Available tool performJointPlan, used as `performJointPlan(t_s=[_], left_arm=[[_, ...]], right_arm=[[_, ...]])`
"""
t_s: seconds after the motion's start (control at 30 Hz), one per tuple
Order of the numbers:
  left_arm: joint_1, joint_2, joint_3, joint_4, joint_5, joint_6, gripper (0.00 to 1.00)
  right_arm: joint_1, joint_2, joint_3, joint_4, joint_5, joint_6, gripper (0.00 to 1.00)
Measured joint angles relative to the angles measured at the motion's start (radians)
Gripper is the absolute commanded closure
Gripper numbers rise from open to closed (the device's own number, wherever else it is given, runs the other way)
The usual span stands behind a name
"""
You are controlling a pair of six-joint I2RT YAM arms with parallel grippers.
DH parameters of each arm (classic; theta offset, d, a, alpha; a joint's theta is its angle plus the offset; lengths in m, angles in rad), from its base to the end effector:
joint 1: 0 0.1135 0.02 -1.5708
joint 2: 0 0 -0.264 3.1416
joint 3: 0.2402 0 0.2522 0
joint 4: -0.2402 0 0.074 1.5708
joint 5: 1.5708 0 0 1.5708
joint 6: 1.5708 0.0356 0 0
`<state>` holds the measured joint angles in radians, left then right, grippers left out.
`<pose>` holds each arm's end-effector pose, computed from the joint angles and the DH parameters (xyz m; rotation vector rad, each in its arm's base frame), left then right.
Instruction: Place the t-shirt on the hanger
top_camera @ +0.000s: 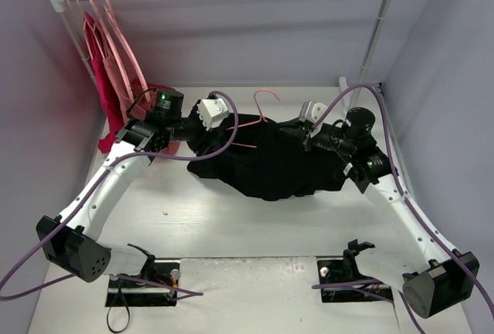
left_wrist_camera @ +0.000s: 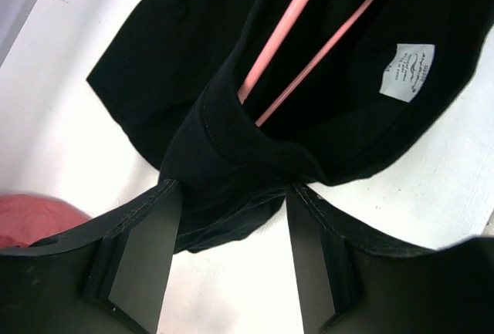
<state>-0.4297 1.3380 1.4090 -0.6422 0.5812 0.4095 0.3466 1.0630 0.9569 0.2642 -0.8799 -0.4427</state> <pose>0.2523 -0.1371 0.3915 1.1537 1.7552 -0.6314 0.2136 0.1063 0.3931 -1.1688 0.9298 0.5412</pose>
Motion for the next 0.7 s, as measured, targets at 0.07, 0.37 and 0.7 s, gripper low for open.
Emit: performJointPlan(t_s=[0.07, 0.37, 0.7], left_arm=[[0.0, -0.001, -0.013, 0.014, -0.006, -0.001, 0.44], [0.021, -0.053, -0.063, 0.076, -0.043, 0.006, 0.41], [0.057, -0.056, -0.087, 0.123, -0.038, 0.008, 0.41]], right_arm=[[0.0, 0.008, 0.006, -0.003, -0.012, -0.002, 1.0], [0.0, 0.019, 0.024, -0.023, -0.026, -0.014, 1.0], [0.0, 0.01, 0.023, -0.046, -0.016, -0.04, 1.0]])
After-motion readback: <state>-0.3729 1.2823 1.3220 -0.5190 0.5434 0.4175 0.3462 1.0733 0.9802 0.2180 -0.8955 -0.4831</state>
